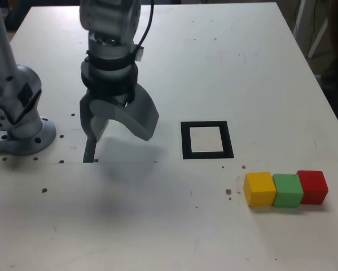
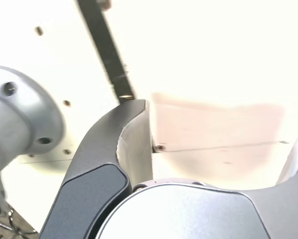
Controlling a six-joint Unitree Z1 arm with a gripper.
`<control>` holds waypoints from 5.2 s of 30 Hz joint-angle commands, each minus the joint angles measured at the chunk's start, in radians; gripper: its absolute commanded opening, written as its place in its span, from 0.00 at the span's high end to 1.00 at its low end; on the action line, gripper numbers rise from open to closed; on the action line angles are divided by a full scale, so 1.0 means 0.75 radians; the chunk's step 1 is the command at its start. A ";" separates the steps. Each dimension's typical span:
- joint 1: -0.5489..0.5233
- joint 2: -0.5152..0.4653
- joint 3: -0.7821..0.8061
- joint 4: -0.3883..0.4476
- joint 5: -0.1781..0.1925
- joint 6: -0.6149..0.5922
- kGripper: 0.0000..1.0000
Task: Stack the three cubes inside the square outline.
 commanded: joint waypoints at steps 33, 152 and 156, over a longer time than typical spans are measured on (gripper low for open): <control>-0.047 0.471 -0.963 0.436 0.034 0.664 0.01; -0.293 1.247 -2.404 0.847 0.503 1.137 0.54; -0.291 1.151 -2.251 0.847 0.516 1.012 0.54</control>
